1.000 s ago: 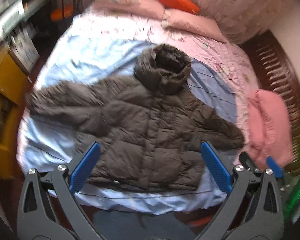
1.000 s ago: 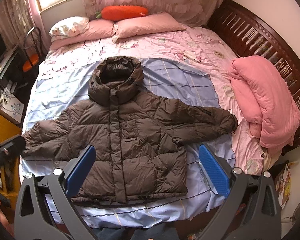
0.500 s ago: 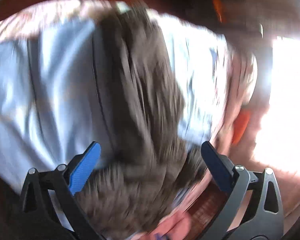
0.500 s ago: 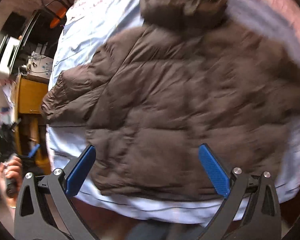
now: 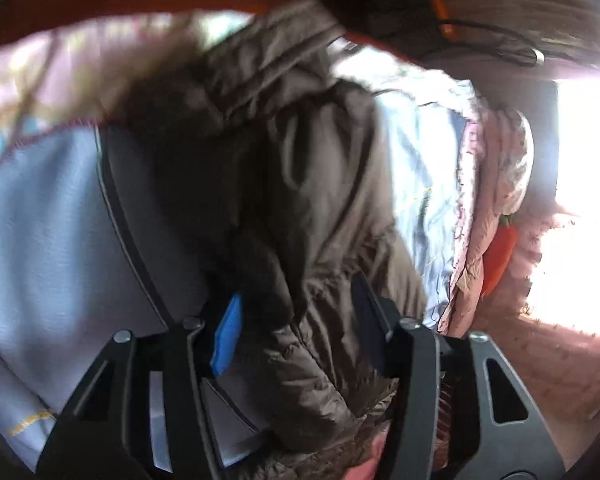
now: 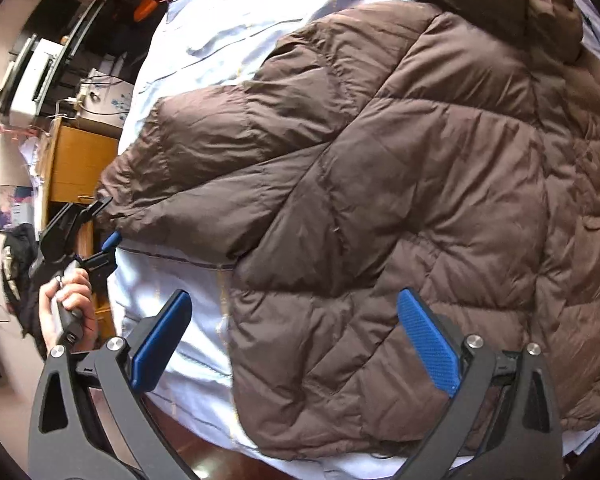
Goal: Fold large clothes
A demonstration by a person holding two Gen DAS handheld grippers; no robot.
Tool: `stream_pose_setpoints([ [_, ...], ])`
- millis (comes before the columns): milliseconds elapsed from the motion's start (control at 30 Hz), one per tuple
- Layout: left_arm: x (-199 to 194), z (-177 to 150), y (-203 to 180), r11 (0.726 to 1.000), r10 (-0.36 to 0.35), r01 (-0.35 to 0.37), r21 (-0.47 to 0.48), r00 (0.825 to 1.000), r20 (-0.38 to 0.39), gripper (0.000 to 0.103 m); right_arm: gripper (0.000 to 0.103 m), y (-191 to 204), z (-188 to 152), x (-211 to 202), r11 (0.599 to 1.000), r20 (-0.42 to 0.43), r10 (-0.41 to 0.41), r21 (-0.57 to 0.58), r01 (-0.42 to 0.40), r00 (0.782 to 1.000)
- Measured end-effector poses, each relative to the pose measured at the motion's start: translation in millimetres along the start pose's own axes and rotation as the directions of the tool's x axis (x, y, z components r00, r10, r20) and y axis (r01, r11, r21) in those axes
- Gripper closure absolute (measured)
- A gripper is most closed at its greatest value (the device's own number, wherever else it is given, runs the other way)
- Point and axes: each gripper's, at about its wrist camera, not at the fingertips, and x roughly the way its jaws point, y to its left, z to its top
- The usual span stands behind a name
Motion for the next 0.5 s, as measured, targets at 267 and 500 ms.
stream_pose_setpoints([
  [267,3,2,-12,0.996,0.083,-0.086,0.028,0.993,0.078,0.020,0.001,-21,7,-10,0.999,0.027,-0.044,-0.001,0.044,0.999],
  [500,28,-18,-65,0.978,-0.069,0.057,0.200,0.996,0.052,0.101,0.001,-39,10,-18,0.997,0.051,-0.026,0.071,0.023,0.998],
])
